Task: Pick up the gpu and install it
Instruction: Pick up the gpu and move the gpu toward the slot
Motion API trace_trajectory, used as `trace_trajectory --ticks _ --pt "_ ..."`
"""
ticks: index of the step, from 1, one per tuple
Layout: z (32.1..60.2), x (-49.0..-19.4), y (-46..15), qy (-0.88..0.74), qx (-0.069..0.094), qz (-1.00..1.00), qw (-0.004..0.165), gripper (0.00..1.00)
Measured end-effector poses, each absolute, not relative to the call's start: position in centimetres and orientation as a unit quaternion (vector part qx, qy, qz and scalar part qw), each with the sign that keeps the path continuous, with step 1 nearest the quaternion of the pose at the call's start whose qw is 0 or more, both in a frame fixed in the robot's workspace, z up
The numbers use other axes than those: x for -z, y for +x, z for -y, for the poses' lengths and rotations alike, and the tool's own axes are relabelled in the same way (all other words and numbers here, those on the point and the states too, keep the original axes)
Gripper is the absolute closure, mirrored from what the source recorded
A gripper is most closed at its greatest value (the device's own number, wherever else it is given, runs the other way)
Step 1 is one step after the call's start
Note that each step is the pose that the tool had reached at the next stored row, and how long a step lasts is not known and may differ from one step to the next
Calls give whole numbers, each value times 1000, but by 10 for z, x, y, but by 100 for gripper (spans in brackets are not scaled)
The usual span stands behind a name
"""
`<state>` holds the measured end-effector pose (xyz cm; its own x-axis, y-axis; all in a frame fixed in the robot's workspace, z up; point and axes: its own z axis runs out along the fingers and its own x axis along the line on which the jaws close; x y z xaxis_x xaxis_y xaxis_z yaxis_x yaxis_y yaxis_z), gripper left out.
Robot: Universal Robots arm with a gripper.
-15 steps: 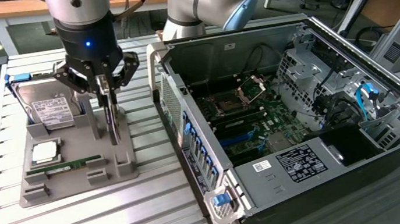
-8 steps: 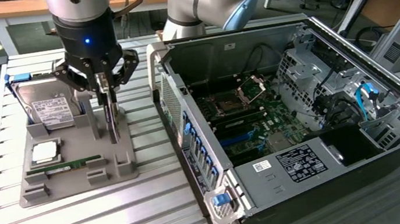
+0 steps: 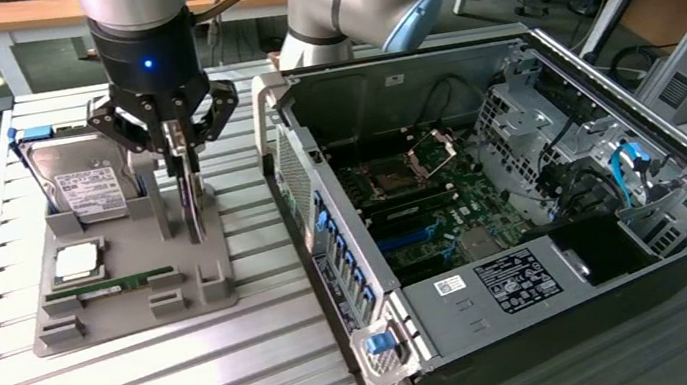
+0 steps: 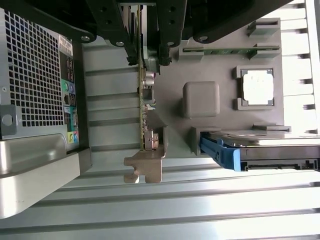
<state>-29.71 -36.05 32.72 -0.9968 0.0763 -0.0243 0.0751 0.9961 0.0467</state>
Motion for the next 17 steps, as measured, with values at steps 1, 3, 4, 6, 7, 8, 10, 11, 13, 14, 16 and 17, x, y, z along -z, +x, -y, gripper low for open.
trace_trajectory --ticks 1,3,4,6,7,8,10,11,13,14,16,17 --pt "360 -328 -297 38 -23 -999 13 73" --pt "360 -329 -297 38 -23 -999 13 73" --pt "360 -330 -297 38 -23 -999 13 73" --pt "360 -331 -297 38 -23 -999 13 73" --pt "360 -332 -297 38 -23 -999 13 73" --pt "360 -332 -297 38 -23 -999 13 73" --pt "360 -334 -297 38 -23 -999 13 73" --pt "360 -335 -297 38 -23 -999 13 73" --pt "360 -336 -297 38 -23 -999 13 73" --pt "360 -337 -297 38 -23 -999 13 73" --pt "360 -338 -297 38 -23 -999 13 73" --pt "360 -339 -297 38 -23 -999 13 73"
